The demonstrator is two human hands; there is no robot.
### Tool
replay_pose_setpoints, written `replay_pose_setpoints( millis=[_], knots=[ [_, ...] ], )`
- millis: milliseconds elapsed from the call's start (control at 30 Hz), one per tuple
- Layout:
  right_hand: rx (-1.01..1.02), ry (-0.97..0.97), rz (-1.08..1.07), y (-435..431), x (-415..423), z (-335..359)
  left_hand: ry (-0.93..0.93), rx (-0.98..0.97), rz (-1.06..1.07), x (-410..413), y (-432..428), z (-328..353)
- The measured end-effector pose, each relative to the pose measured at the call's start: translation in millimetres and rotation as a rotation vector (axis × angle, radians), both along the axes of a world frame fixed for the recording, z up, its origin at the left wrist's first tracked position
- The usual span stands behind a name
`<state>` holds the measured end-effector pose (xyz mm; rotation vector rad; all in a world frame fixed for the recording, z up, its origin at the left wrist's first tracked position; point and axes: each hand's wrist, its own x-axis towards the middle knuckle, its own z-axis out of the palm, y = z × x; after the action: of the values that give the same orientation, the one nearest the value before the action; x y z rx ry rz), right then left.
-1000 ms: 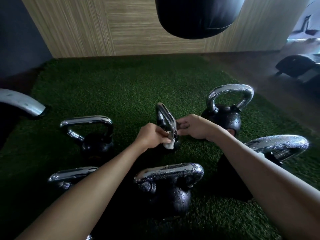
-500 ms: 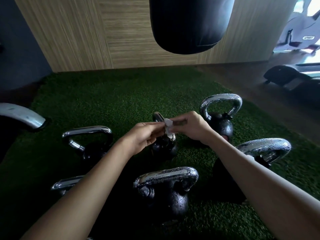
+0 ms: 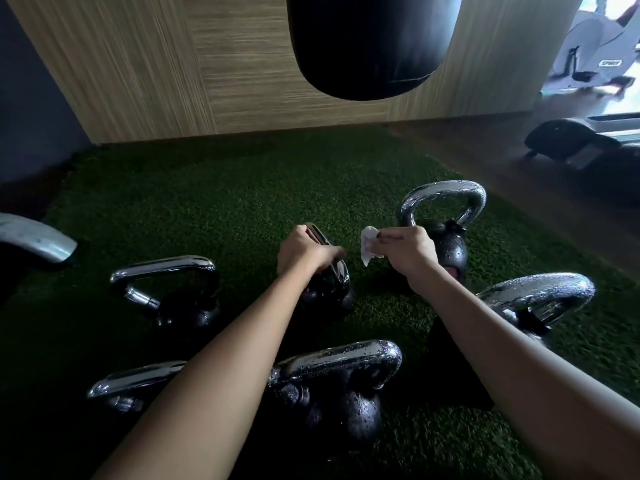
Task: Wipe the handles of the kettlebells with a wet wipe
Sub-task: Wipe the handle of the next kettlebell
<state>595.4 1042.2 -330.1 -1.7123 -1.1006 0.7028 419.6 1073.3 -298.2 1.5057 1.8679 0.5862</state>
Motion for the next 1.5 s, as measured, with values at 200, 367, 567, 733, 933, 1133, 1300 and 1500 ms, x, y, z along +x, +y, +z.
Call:
replay_pose_setpoints(
  millis=[200, 367, 567, 733, 933, 1133, 1300, 1500],
  knots=[
    [-0.027, 0.000, 0.043, 14, -14, -16, -0.007, 0.099, -0.011, -35, -1, -21],
    [-0.077, -0.006, 0.079, 30, -27, -29, -0.026, 0.108, -0.121, -74, 1, -32],
    [-0.106, -0.110, 0.182, 69, -58, -34, -0.059, 0.084, -0.202, -93, 7, -37],
    [-0.100, -0.261, 0.288, 87, -83, -47, -0.087, 0.082, -0.284, -114, 1, -41],
    [-0.094, -0.276, 0.286, 98, -99, -51, -0.070, 0.063, -0.362, -126, 6, -41],
    [-0.008, -0.266, 0.420, 103, -105, -24, -0.036, 0.064, -0.406, -137, 15, -47],
    [0.016, -0.291, 0.423, 100, -104, -22, 0.018, 0.072, -0.429, -136, 14, -42],
    [0.082, -0.296, 0.579, 73, -97, -20, 0.095, 0.117, -0.415, -133, 15, -35]
  ],
)
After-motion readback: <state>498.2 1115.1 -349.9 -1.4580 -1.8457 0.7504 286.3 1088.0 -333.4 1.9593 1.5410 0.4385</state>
